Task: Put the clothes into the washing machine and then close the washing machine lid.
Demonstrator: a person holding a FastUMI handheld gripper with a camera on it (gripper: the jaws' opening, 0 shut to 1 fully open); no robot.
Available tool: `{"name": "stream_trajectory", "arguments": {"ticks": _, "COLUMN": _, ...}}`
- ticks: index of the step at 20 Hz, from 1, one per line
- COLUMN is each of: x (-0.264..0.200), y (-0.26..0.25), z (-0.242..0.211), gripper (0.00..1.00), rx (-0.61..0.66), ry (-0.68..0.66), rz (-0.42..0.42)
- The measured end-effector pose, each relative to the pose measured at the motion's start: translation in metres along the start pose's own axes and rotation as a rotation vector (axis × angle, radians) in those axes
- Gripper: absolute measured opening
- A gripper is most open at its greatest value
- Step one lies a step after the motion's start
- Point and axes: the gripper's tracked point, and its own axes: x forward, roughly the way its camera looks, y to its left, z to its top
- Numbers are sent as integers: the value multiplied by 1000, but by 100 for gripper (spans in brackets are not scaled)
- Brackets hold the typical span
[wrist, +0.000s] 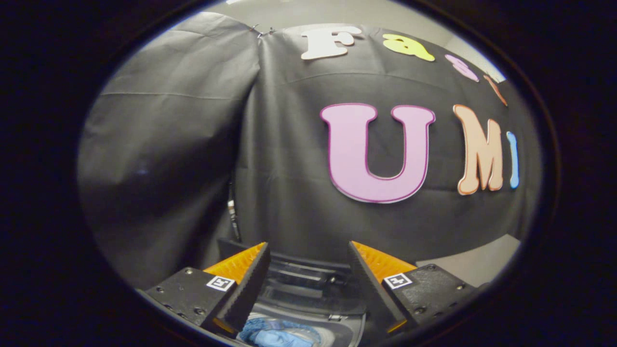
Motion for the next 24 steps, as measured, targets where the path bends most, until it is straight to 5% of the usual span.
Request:
{"name": "stream_trajectory", "arguments": {"ticks": 8, "x": 67, "y": -34, "z": -30, "gripper": 96, "rx": 17, "ry": 105, "rz": -143}}
{"name": "stream_trajectory", "arguments": {"ticks": 24, "x": 79, "y": -32, "z": -76, "gripper": 97, "rx": -30, "ry": 223, "rz": -104}}
